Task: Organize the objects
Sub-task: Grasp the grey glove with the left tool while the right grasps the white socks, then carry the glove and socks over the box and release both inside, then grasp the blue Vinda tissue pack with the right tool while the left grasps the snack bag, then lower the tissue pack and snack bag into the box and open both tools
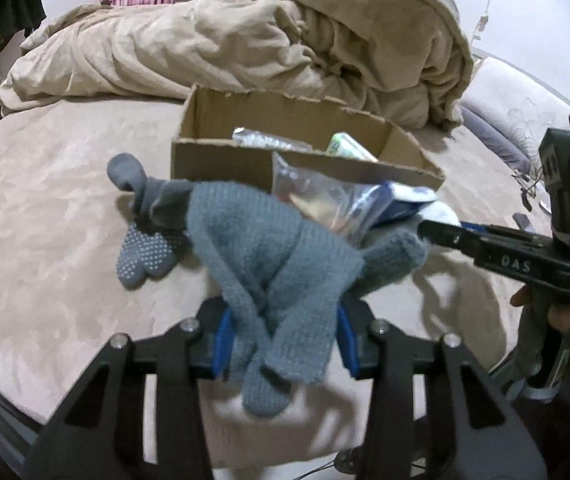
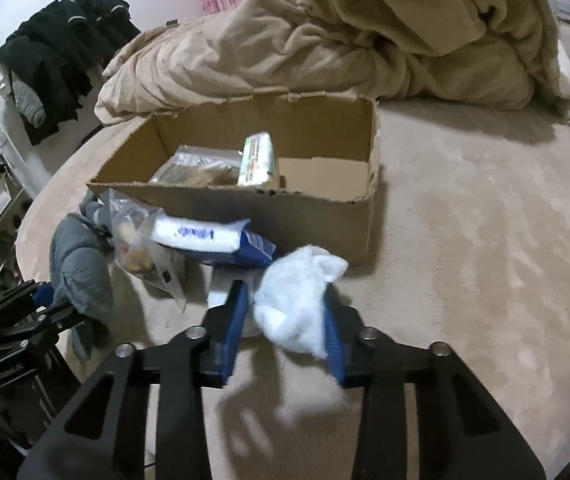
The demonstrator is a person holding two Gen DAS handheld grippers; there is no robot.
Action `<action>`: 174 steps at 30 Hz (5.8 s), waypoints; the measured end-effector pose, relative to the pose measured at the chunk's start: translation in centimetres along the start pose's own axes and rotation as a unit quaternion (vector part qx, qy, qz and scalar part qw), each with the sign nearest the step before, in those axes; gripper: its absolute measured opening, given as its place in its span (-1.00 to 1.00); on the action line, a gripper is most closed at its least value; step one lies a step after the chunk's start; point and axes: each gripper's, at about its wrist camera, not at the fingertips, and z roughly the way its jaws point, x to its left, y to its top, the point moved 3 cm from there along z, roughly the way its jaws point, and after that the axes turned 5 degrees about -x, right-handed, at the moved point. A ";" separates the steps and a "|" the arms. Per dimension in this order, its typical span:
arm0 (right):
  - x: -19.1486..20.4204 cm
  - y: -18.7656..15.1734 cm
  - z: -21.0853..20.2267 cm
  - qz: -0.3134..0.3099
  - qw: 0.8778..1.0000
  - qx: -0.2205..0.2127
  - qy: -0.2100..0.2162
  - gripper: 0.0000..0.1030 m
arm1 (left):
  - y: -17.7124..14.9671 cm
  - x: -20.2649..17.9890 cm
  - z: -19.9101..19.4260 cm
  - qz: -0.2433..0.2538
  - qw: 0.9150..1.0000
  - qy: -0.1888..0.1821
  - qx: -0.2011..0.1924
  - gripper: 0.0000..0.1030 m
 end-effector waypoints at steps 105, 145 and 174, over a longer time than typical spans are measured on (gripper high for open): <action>5.8 2.9 -8.7 -0.014 0.993 -0.117 -0.006 0.85 | 4.0 -2.2 -4.4 0.024 0.999 0.041 -0.025 0.88; 3.4 -1.8 4.2 -0.043 0.999 0.025 -0.023 0.45 | 1.5 0.1 3.3 0.084 0.996 0.000 -0.013 0.77; 0.6 0.3 -2.4 0.006 0.999 -0.050 0.001 -0.09 | 2.7 -2.7 3.0 0.080 0.997 0.017 -0.015 0.18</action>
